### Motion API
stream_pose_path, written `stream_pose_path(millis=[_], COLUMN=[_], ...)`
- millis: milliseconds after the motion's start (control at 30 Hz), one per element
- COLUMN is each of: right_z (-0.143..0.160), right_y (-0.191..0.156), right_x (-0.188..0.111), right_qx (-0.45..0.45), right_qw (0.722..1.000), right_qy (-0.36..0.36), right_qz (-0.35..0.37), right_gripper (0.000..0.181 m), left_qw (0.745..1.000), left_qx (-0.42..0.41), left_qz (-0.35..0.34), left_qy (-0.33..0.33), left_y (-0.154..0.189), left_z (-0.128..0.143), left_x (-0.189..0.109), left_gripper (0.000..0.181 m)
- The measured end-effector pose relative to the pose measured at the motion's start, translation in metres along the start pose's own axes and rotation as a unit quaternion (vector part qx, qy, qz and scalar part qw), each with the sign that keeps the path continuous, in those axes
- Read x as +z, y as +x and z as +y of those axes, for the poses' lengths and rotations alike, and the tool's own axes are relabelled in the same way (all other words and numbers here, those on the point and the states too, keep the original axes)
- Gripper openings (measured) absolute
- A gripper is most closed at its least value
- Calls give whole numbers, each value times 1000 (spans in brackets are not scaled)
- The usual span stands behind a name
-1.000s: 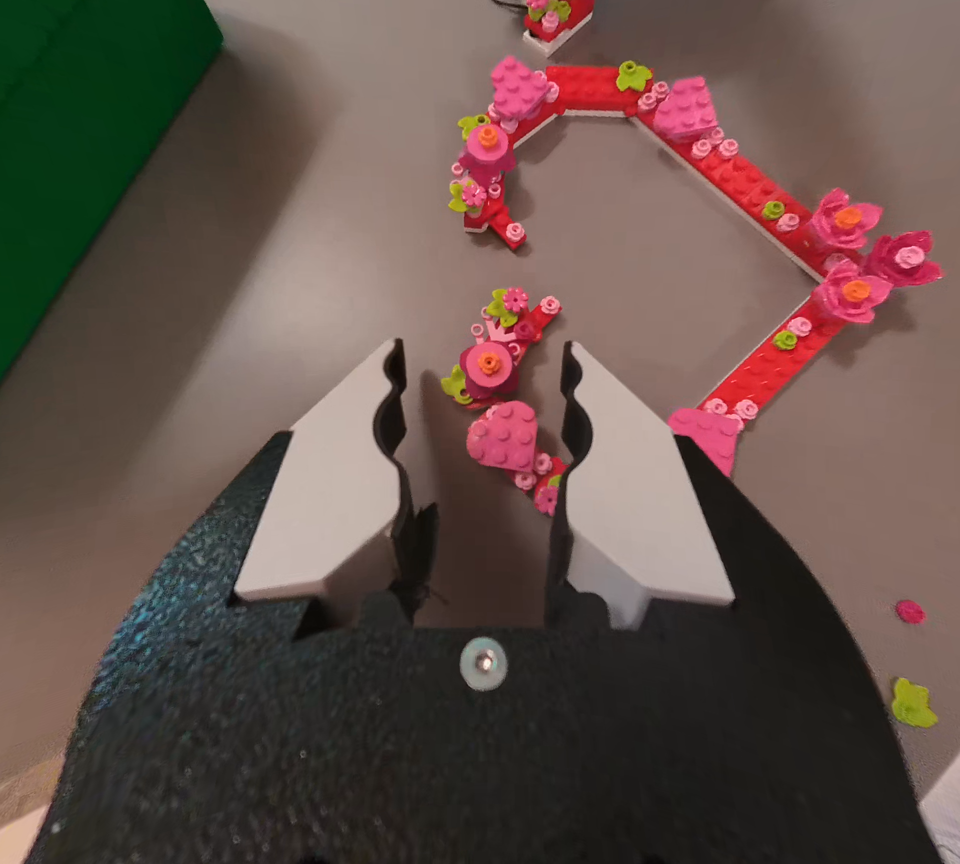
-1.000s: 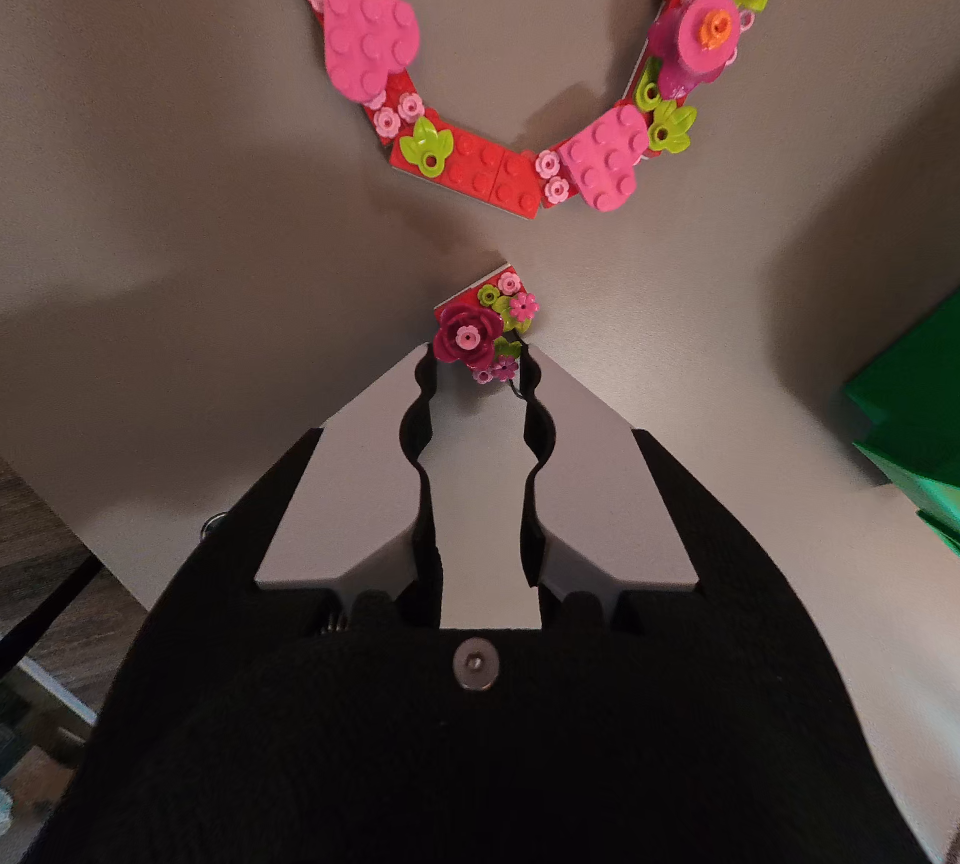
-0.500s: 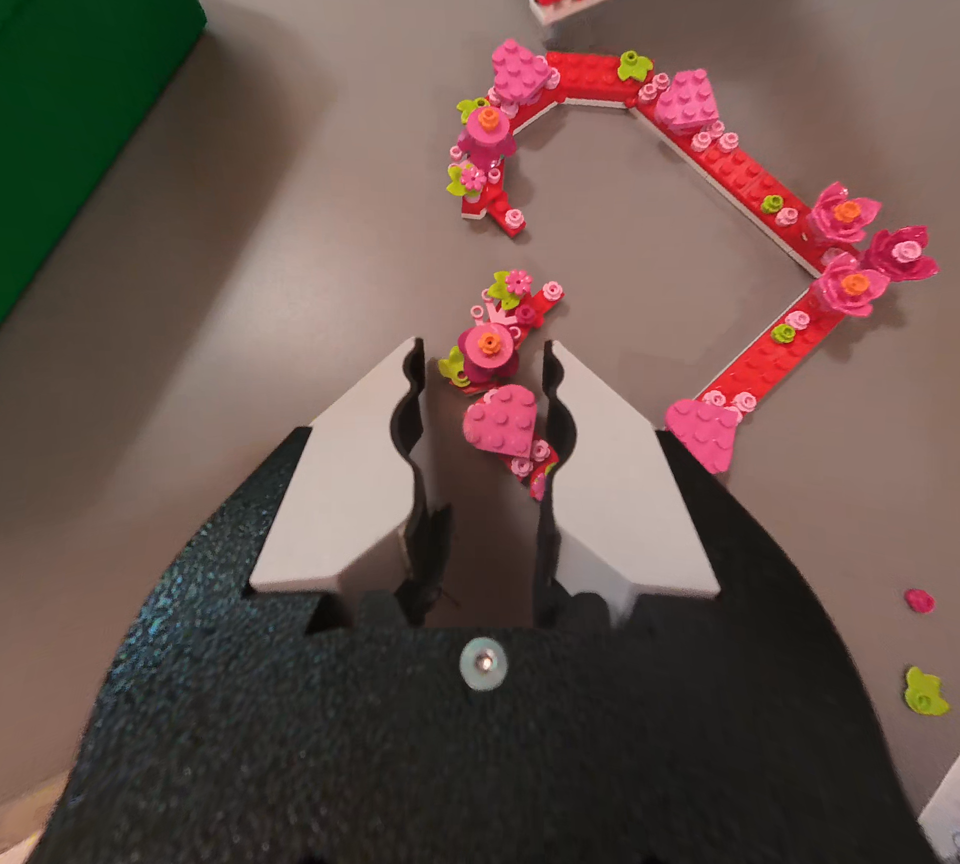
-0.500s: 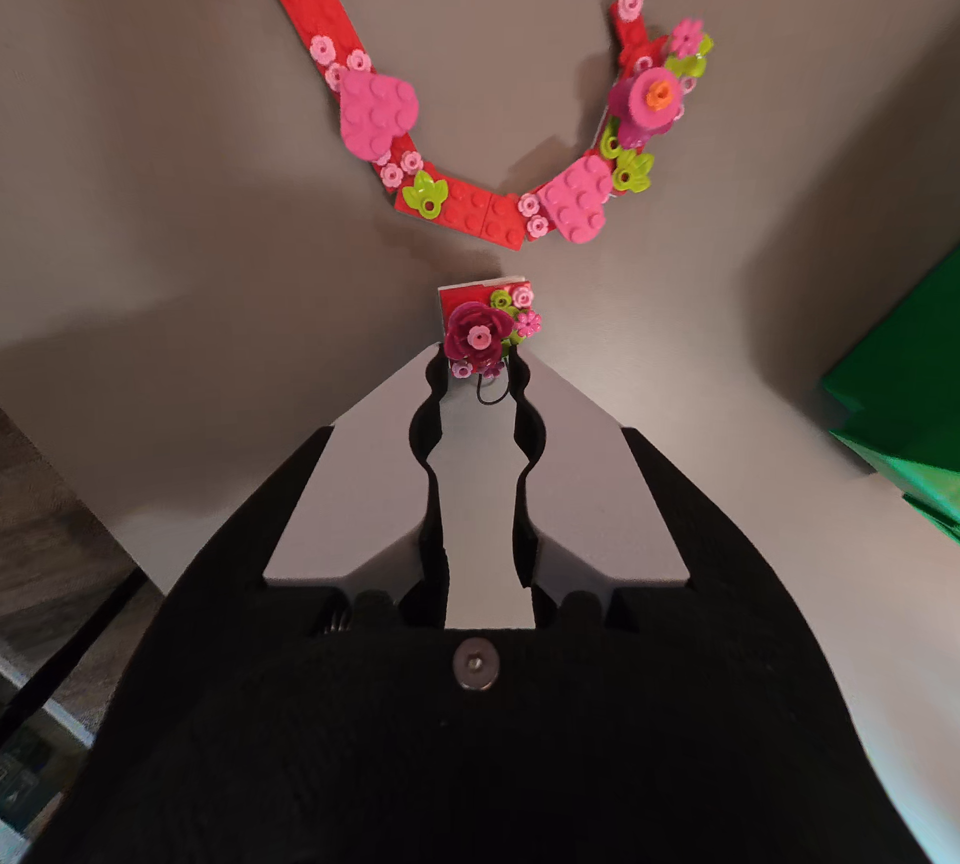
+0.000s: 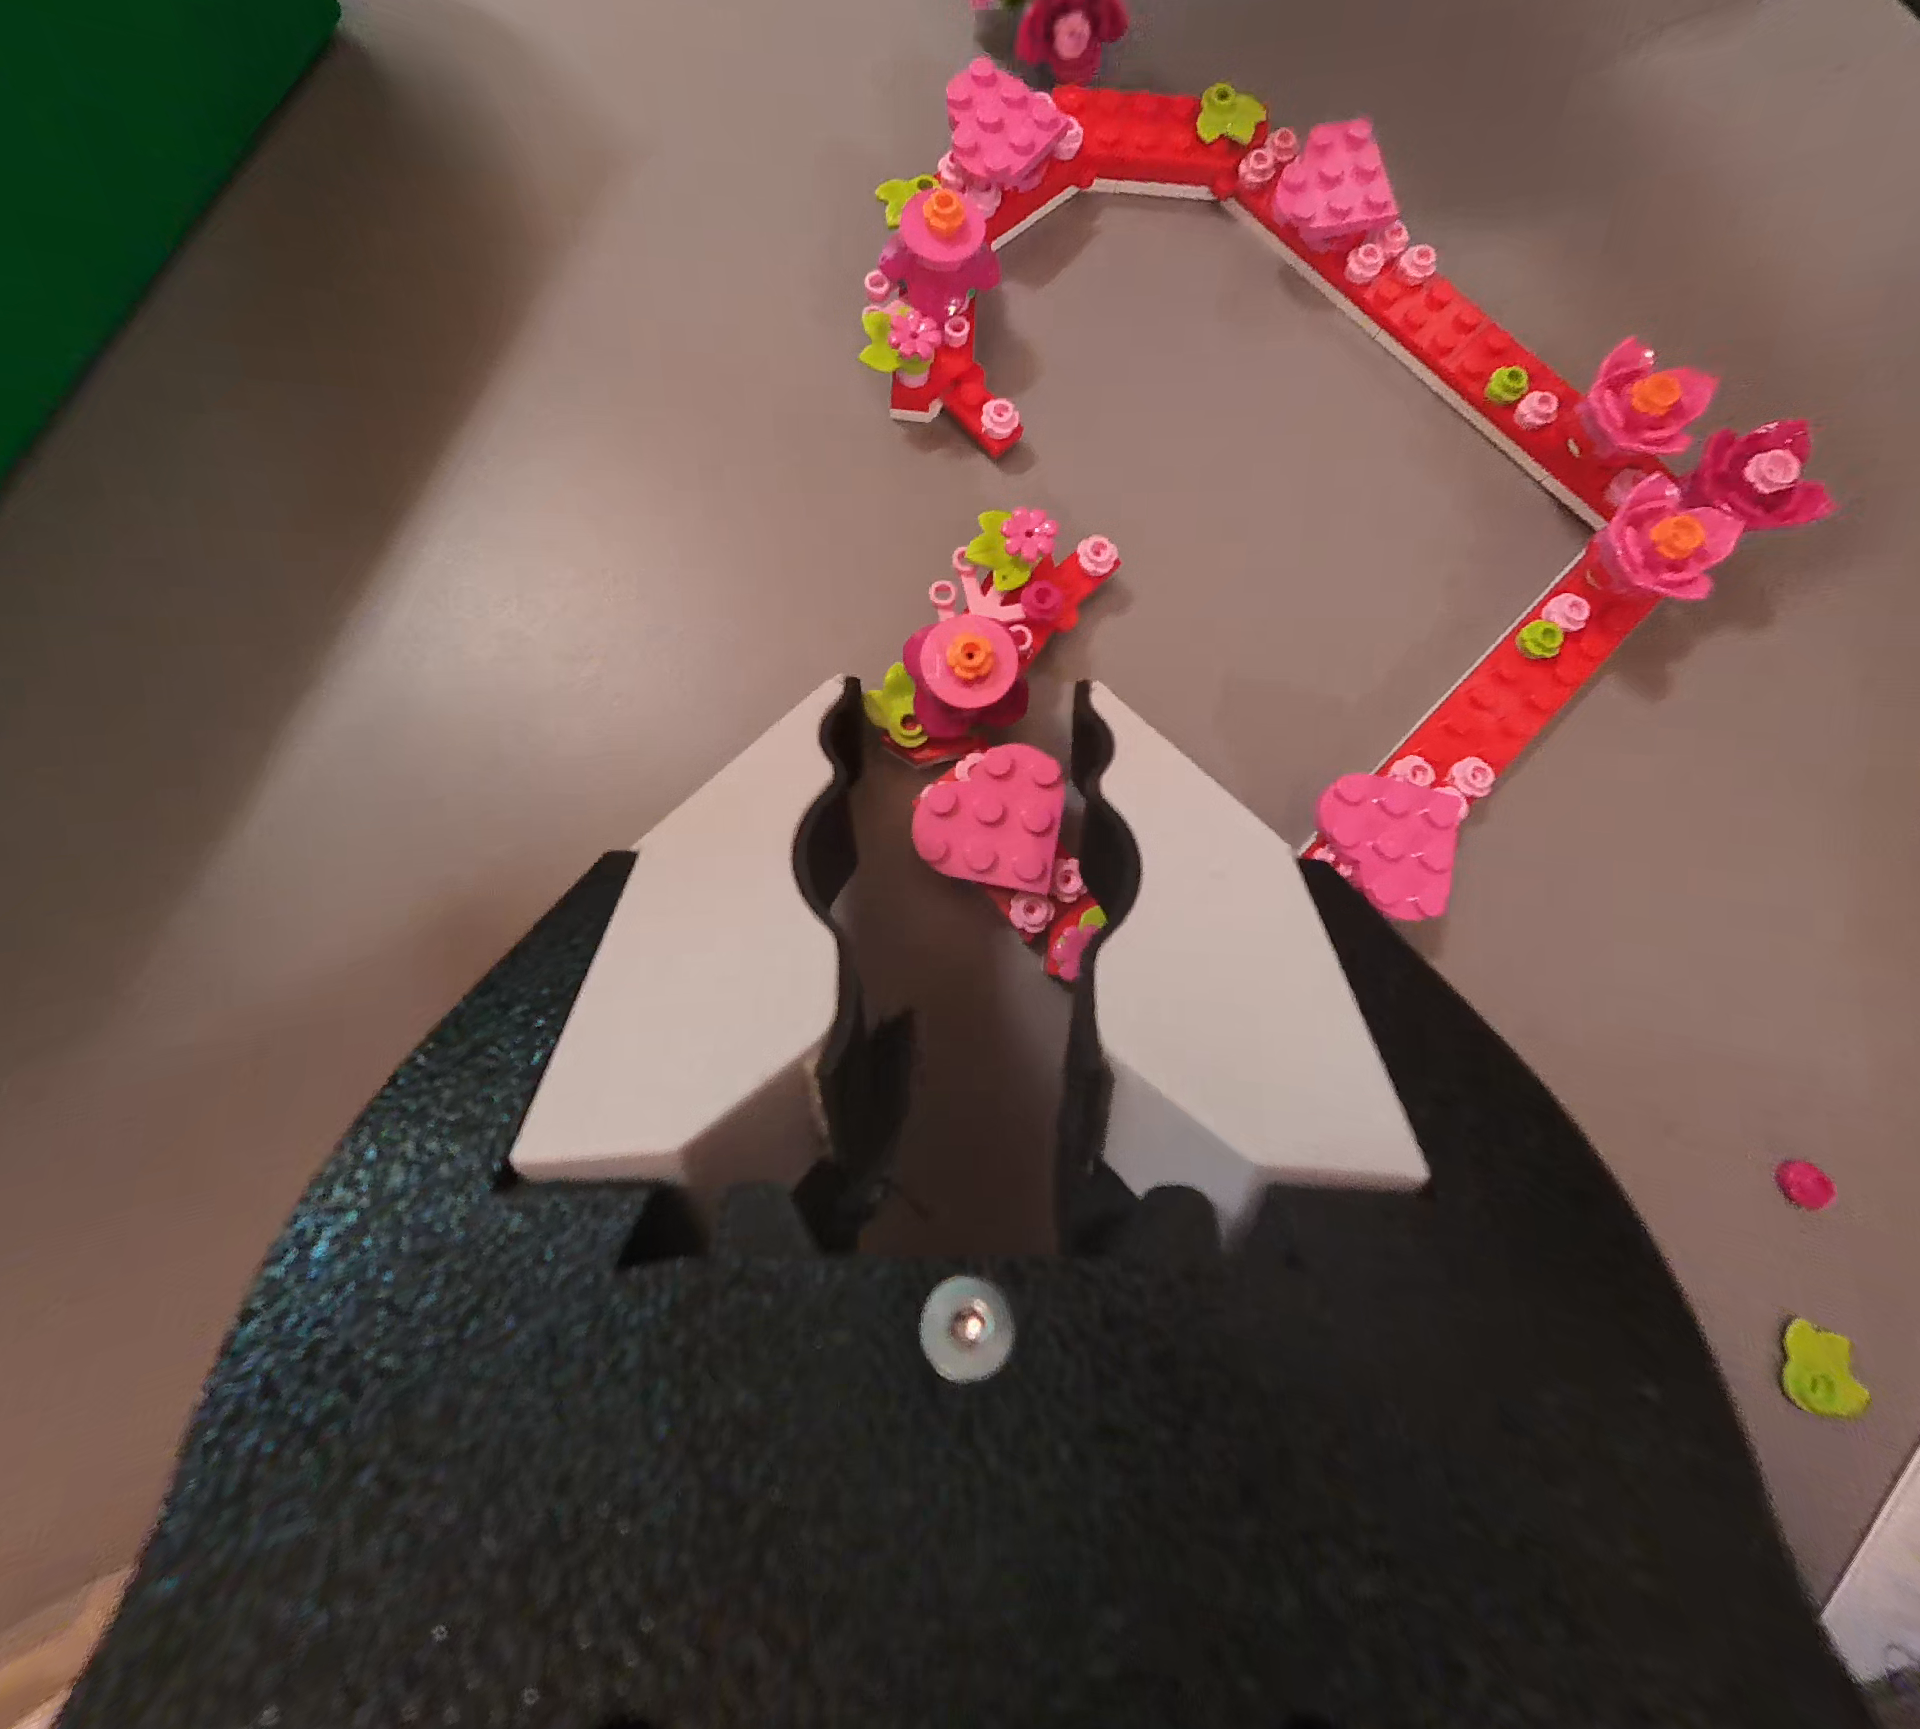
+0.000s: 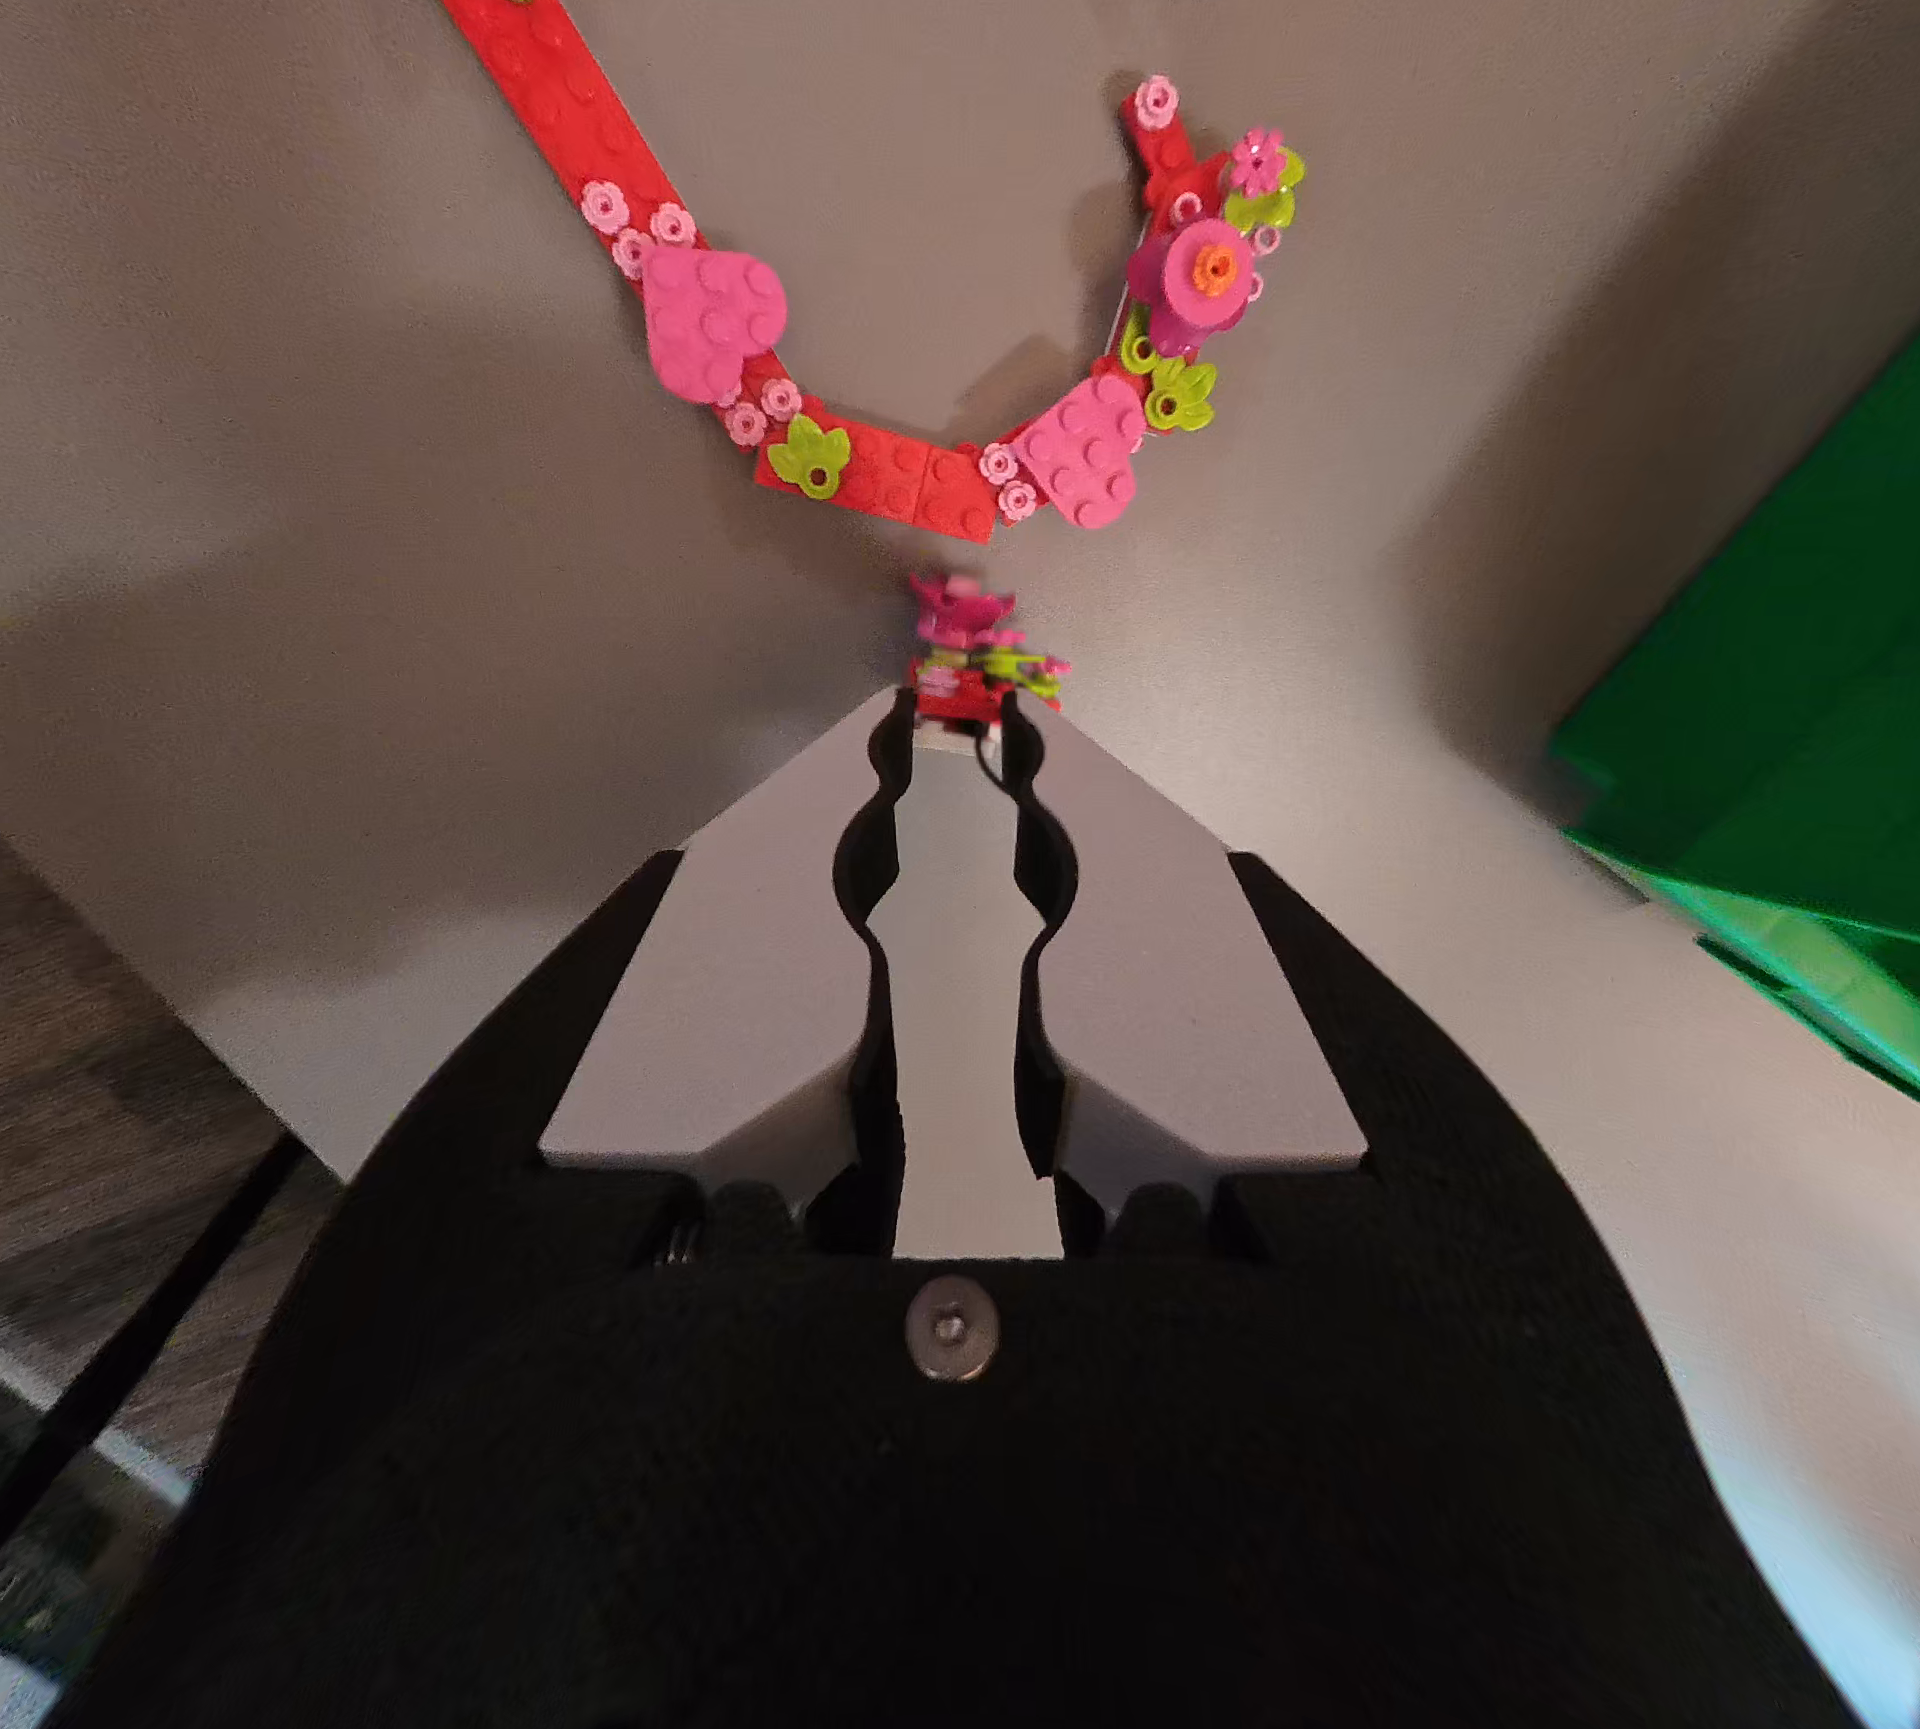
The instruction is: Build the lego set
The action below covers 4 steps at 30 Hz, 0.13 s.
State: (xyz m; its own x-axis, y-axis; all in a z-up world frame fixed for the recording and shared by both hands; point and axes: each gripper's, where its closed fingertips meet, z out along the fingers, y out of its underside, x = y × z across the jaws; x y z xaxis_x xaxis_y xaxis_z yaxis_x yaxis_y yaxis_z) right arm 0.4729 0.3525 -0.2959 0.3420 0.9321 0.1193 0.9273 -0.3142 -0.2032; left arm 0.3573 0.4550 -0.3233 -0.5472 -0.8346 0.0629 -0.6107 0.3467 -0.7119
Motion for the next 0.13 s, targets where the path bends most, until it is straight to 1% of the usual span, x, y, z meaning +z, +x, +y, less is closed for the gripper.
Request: stream_pose_path(millis=[33,133], right_z=[1,9], right_y=[-2,-3], right_x=[2,8], right_qx=[5,14], right_qw=[1000,1000], right_qy=[-2,-12], right_qz=[-8,-14], right_gripper=[15,16], left_qw=[1000,1000], left_qx=[-1,1], left_qz=[1,1], left_qy=[0,-2], left_y=[0,1], left_z=[0,0], left_x=[0,1], left_gripper=[38,38])
